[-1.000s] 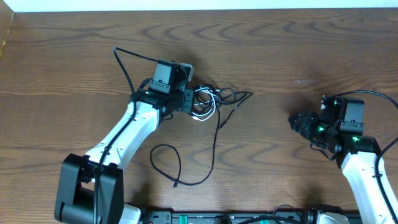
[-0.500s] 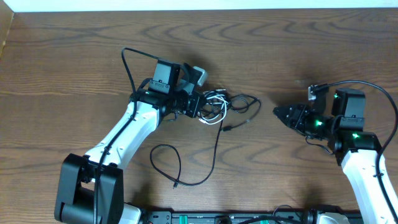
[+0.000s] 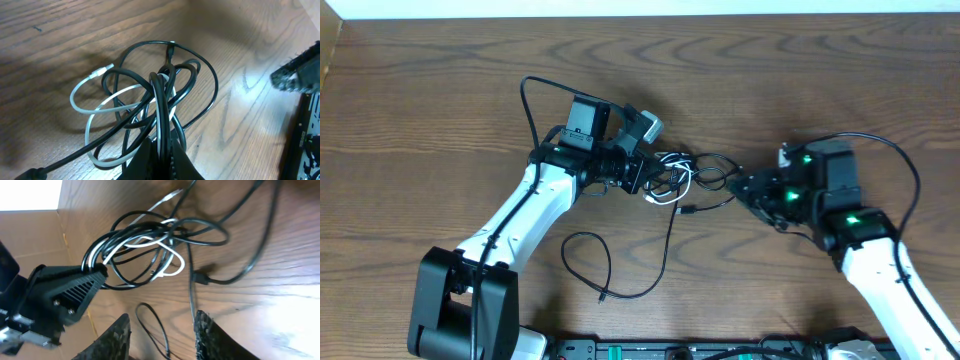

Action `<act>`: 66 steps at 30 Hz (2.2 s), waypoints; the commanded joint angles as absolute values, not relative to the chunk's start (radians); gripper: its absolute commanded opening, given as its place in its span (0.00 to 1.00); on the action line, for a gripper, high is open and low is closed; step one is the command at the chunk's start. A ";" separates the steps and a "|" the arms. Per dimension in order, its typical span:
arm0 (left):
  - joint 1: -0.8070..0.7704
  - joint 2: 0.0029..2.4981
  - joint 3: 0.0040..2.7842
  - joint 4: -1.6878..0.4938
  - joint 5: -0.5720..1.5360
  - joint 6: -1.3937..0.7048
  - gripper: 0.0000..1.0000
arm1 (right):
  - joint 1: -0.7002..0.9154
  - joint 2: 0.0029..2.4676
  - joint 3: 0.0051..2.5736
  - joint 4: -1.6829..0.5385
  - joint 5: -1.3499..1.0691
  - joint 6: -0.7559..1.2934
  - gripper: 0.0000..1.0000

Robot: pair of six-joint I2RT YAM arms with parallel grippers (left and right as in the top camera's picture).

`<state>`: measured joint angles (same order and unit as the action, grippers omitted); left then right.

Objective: Untangle cables

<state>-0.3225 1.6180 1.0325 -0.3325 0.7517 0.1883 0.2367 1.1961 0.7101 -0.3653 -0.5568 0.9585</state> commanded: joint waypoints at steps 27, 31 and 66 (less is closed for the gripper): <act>-0.320 1.614 1.038 -0.328 0.777 0.210 0.08 | 0.442 1.630 0.724 0.236 -0.506 1.417 0.24; -0.320 1.614 1.038 -0.328 0.774 0.210 0.08 | 0.444 1.630 0.724 0.247 -0.537 1.417 0.22; -0.320 1.614 1.038 -0.328 0.774 0.210 0.08 | 0.576 1.630 0.724 0.385 -0.144 1.417 0.61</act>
<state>-0.3164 1.6180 1.0325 -0.3260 0.7540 0.1886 0.5541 1.6291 0.7162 0.3706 -0.2165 1.4136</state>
